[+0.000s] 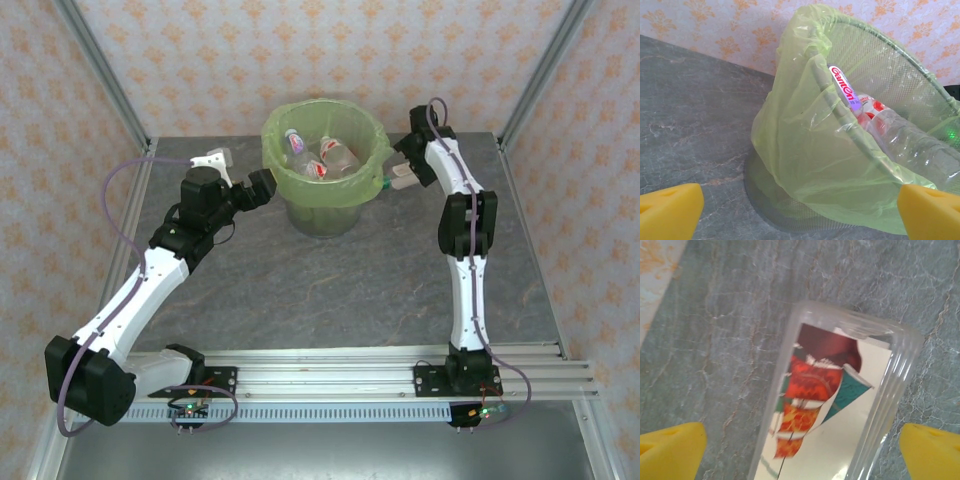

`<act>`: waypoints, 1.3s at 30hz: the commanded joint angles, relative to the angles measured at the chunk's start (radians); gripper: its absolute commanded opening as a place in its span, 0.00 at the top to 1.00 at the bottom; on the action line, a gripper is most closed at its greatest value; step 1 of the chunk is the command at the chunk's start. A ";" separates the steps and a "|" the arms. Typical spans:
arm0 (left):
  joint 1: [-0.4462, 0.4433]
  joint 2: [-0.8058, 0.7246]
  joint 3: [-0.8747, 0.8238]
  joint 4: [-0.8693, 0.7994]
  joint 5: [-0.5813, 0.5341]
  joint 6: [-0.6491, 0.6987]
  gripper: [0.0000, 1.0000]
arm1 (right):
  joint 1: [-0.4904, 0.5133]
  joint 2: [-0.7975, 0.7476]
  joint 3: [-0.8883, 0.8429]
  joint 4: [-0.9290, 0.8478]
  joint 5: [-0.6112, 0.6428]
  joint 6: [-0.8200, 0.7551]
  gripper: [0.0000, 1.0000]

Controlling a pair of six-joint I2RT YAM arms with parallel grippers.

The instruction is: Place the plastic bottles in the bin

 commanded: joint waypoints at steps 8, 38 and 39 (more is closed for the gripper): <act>-0.005 0.039 0.015 -0.022 -0.024 0.033 0.00 | 0.015 0.066 0.043 -0.035 0.017 0.011 0.07; -0.004 0.094 0.055 -0.032 -0.001 0.025 0.00 | 0.014 -0.024 -0.103 0.059 0.051 -0.037 0.43; -0.005 0.093 0.055 -0.033 -0.001 0.024 0.00 | 0.015 -0.028 -0.107 0.059 0.050 -0.038 0.44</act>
